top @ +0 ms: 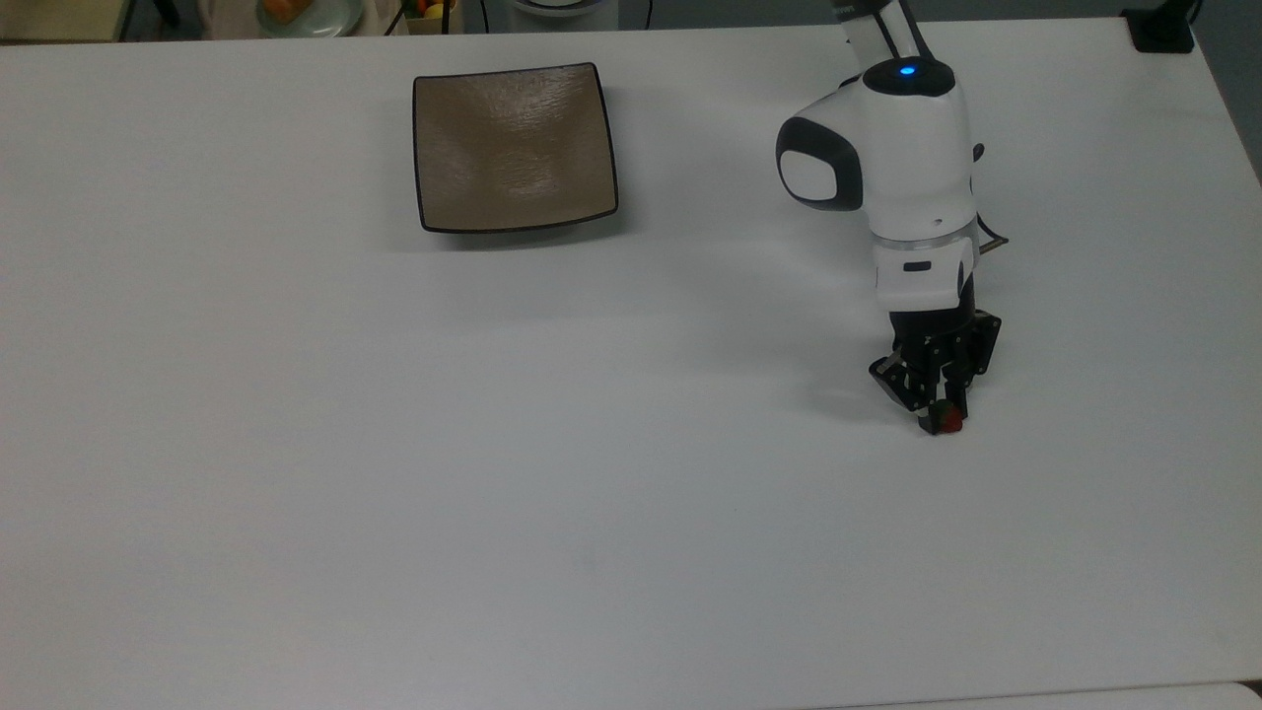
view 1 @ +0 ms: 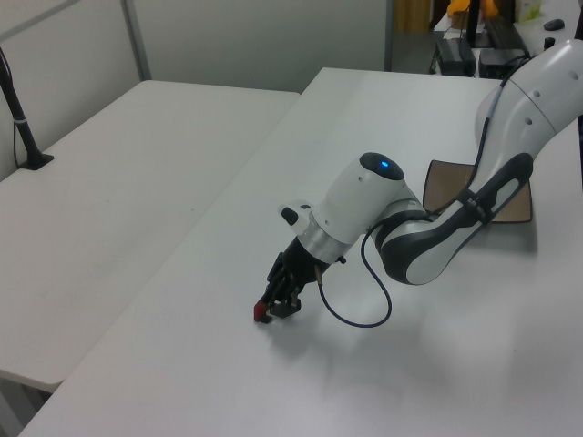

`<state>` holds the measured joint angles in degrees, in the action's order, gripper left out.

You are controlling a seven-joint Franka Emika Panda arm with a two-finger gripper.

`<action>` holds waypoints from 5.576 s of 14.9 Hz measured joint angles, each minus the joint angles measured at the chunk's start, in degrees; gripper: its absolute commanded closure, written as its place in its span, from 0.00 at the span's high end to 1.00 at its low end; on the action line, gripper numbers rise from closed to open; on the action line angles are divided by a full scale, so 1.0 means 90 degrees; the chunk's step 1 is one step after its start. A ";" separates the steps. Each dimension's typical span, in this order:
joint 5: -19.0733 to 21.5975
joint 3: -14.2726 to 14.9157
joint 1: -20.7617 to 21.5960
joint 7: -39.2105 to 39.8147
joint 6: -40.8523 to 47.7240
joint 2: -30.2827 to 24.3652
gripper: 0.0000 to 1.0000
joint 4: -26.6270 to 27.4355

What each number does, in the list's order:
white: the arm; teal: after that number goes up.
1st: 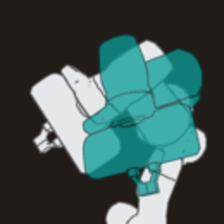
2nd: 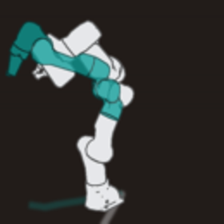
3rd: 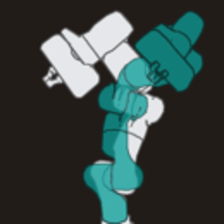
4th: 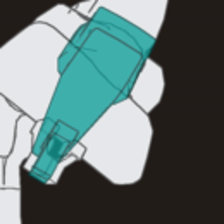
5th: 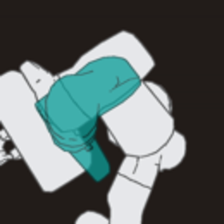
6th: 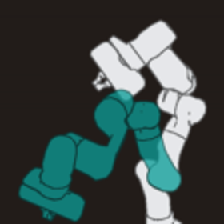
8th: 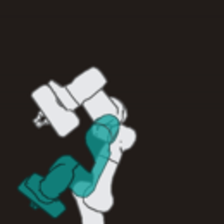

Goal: Strawberries on a ceramic plate

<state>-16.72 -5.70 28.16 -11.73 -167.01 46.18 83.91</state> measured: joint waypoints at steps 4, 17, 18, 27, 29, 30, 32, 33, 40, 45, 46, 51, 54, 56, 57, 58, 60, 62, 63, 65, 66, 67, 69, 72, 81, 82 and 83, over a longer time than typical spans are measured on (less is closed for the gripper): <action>0.0000 0.0011 -0.0022 0.0000 -0.0014 -0.0028 0.02 -0.0050; 0.0002 0.0036 -0.0540 -0.0002 0.2540 -0.2330 0.02 0.0642; 0.0023 0.0037 -0.0576 -0.0004 0.3254 -0.2704 0.02 0.0673; 0.1119 0.0302 -0.1387 0.1210 0.7116 -0.4497 0.02 0.0833; 0.1309 0.0580 -0.1487 0.1895 0.7715 -0.4650 0.02 0.0886; 0.1339 0.0655 -0.1532 0.2205 0.7981 -0.4687 0.02 0.0923; 0.1350 0.0716 -0.1679 0.2677 0.8239 -0.4735 0.03 0.1139; 0.1350 0.0717 -0.1732 0.2806 0.8245 -0.4738 0.03 0.1245; 0.1350 0.0724 -0.2109 0.3365 0.8246 -0.4735 0.03 0.2035; 0.1349 0.0724 -0.2217 0.3381 0.8235 -0.4666 0.13 0.2706; 0.1349 0.0725 -0.2261 0.3381 0.8232 -0.4613 0.25 0.2805; 0.1349 0.0729 -0.2572 0.3380 0.8225 -0.4453 1.00 0.2887; 0.1350 0.0728 -0.2600 0.3380 0.8225 -0.4451 1.00 0.2882; 0.1355 0.0727 -0.2599 0.3380 0.8225 -0.4464 1.00 0.2860; 0.1370 0.0727 -0.2598 0.3380 0.8225 -0.4478 1.00 0.2850; 0.1413 0.0725 -0.2595 0.3380 0.8219 -0.4513 1.00 0.2820; 0.1431 0.0717 -0.2582 0.3380 0.8215 -0.4592 1.00 0.2672; 0.1445 0.0715 -0.2541 0.3268 0.8214 -0.4764 1.00 0.2368; 0.1454 0.0715 -0.2513 0.3084 0.8214 -0.4852 1.00 0.2268; 0.1501 0.0711 -0.2426 0.2469 0.8214 -0.5037 1.00 0.2082; 0.1550 0.0709 -0.2388 0.2156 0.8214 -0.5125 1.00 0.2000; 0.1608 0.0709 -0.2359 0.1885 0.8214 -0.5208 1.00 0.1921; 0.1802 0.0708 -0.2342 0.1477 0.8214 -0.5340 1.00 0.1769; 0.2006 0.0707 -0.2308 0.1275 0.8151 -0.5404 1.00 0.1593; 0.2082 0.0712 -0.2265 0.1195 0.6875 -0.5311 1.00 0.1606; 0.2085 0.0713 -0.2266 0.1189 0.6875 -0.5311 1.00 0.1606; 0.2086 0.0713 -0.2266 0.1179 0.6875 -0.5310 1.00 0.1607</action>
<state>2.05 0.72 7.76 -1.12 -105.14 -1.61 98.37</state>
